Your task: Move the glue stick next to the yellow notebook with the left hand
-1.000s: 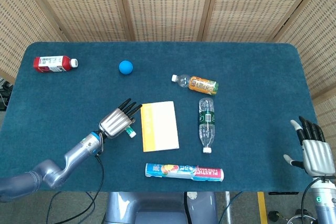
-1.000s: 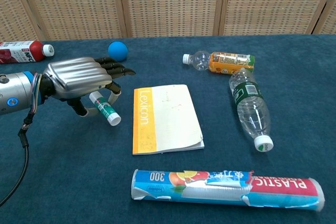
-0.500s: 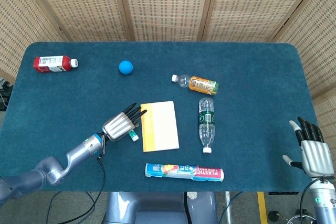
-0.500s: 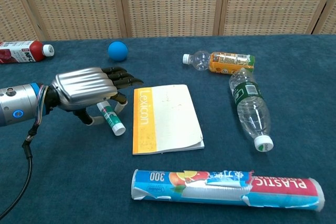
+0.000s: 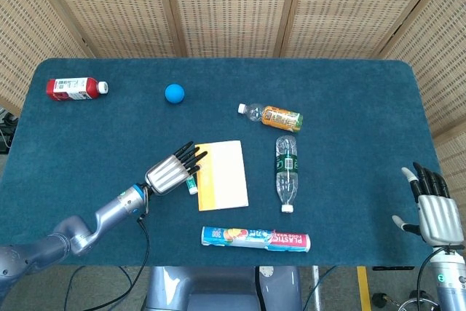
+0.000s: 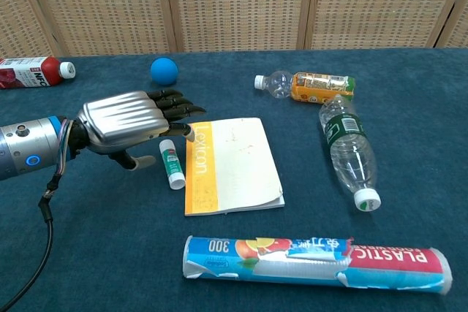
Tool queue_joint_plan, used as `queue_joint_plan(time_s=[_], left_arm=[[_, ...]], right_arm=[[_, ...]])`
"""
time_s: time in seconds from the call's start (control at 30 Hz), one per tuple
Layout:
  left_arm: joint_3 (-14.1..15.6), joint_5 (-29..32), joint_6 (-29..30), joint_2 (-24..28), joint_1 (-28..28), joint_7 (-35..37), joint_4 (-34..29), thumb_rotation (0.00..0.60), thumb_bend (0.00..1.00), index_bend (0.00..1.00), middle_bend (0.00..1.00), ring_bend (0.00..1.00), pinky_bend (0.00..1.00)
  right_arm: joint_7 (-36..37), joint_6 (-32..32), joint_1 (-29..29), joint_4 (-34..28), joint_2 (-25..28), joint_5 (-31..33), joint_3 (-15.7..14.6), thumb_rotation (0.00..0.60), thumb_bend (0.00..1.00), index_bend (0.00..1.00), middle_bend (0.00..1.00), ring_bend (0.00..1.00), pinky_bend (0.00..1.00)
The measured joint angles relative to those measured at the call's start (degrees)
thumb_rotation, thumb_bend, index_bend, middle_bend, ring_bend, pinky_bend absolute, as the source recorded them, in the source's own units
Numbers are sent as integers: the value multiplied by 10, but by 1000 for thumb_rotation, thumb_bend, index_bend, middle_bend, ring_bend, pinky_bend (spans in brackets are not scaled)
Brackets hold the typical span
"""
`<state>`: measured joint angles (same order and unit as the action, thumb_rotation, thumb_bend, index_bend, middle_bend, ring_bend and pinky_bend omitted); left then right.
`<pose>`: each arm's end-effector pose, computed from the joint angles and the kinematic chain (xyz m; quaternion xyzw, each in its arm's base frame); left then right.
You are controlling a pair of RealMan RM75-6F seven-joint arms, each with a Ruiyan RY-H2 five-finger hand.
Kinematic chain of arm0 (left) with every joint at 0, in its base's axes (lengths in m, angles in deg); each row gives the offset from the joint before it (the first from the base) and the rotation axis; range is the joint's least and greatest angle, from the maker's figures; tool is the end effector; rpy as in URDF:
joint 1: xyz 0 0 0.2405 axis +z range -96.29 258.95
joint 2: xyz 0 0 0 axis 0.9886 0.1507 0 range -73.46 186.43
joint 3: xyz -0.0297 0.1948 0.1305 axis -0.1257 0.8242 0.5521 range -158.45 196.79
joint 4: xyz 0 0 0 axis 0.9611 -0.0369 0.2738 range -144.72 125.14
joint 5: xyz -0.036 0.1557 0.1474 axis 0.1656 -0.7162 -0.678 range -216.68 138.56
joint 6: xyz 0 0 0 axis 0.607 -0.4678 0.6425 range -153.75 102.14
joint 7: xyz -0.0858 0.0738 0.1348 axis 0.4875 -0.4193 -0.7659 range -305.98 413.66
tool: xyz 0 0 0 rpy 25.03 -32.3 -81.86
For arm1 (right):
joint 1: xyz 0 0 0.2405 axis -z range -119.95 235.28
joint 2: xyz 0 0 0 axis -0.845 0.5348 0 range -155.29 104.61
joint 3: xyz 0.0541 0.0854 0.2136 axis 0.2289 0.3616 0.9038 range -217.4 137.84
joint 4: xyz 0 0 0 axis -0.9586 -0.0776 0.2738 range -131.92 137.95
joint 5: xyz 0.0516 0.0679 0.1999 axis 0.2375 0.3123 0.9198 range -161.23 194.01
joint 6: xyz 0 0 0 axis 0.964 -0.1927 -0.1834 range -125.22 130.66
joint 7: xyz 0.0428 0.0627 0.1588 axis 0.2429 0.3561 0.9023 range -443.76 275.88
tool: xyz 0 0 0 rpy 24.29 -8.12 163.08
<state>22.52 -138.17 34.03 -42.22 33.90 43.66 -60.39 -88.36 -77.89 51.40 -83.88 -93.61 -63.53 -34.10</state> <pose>-0.1491 0.3624 -0.0788 -0.8796 -0.0397 -0.3109 0.3579 -0.3205 -0.2307 0.1343 0.5860 -0.3865 0.3427 0.6243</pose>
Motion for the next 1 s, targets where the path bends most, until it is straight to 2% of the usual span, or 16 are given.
queue_joint_plan(time_s=[0.2, 0.4, 0.57, 0.73, 0.93, 1.0], left_arm=[[-3, 6, 16, 9, 7, 3, -10, 600, 386, 121, 0, 0, 0], [-15, 30, 55, 30, 38, 11, -63, 600, 366, 87, 0, 0, 0], [-24, 62, 96, 63, 85, -6, -150, 600, 340, 14, 0, 0, 0], [-25, 98, 131, 107, 135, -50, -250, 600, 335, 0, 0, 0, 0], [-8, 151, 183, 180, 221, -102, -381, 597, 327, 0, 0, 0, 0], [1, 168, 201, 202, 251, -116, -401, 589, 328, 0, 0, 0, 0]], right_arm=[[-1, -1, 1, -1, 0, 1, 0, 600, 0, 105, 0, 0, 47], [-1, 0, 0, 0, 1, 2, 0, 600, 0, 105, 0, 0, 47], [-3, -1, 0, -1, 0, -1, -1, 600, 0, 106, 0, 0, 45], [-9, -4, 1, -2, -1, -6, -5, 600, 0, 105, 0, 0, 42], [-18, -10, 2, -3, -4, -16, -9, 600, 0, 105, 0, 0, 36], [-21, -11, 2, -3, -4, -19, -10, 600, 0, 104, 0, 0, 35]])
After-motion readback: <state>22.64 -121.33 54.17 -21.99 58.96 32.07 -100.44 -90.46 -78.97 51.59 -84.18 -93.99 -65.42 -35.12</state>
